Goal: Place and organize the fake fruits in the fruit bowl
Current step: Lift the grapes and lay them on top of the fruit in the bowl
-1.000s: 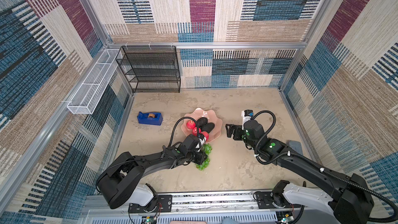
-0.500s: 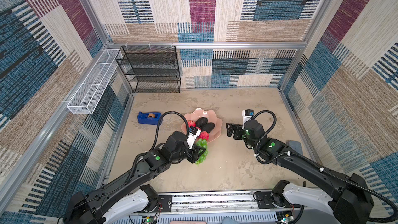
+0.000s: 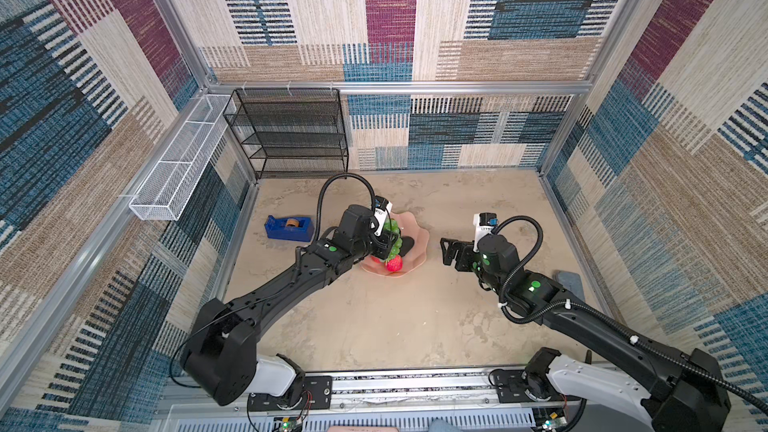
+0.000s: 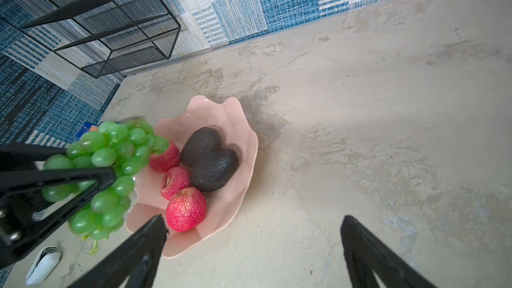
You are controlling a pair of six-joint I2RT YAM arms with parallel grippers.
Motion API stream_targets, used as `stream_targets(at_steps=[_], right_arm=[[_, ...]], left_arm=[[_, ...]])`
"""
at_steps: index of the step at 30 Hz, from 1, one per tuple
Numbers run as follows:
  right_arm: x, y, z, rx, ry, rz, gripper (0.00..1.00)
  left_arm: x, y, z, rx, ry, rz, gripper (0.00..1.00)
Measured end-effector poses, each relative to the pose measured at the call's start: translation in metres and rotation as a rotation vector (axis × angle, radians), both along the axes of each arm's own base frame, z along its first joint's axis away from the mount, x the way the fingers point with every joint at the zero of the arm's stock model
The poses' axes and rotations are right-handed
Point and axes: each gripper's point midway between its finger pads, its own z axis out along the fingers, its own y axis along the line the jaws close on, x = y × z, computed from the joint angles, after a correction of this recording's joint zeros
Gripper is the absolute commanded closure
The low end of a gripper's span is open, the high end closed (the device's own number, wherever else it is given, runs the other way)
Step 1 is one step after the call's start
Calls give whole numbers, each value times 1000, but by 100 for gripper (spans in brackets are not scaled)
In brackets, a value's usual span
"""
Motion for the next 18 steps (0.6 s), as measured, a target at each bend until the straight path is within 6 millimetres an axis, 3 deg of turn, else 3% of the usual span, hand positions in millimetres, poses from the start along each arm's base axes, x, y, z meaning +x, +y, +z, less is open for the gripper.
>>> stream_targets(at_steps=[3, 7, 9, 14, 18], right_arm=[[0, -2, -2, -6, 3, -5, 0], [1, -3, -3, -10, 5, -12, 0], [2, -3, -4, -13, 7, -13, 0], [3, -4, -6, -23, 9, -14, 0], [4, -5, -7, -32, 8, -16, 0]], left_arm=[[12, -5, -26, 31, 36, 2, 41], [27, -6, -62, 86, 98, 26, 31], [29, -7, -72, 96, 119, 29, 2], [30, -7, -74, 85, 130, 38, 1], [29, -9, -47, 44, 85, 27, 1]])
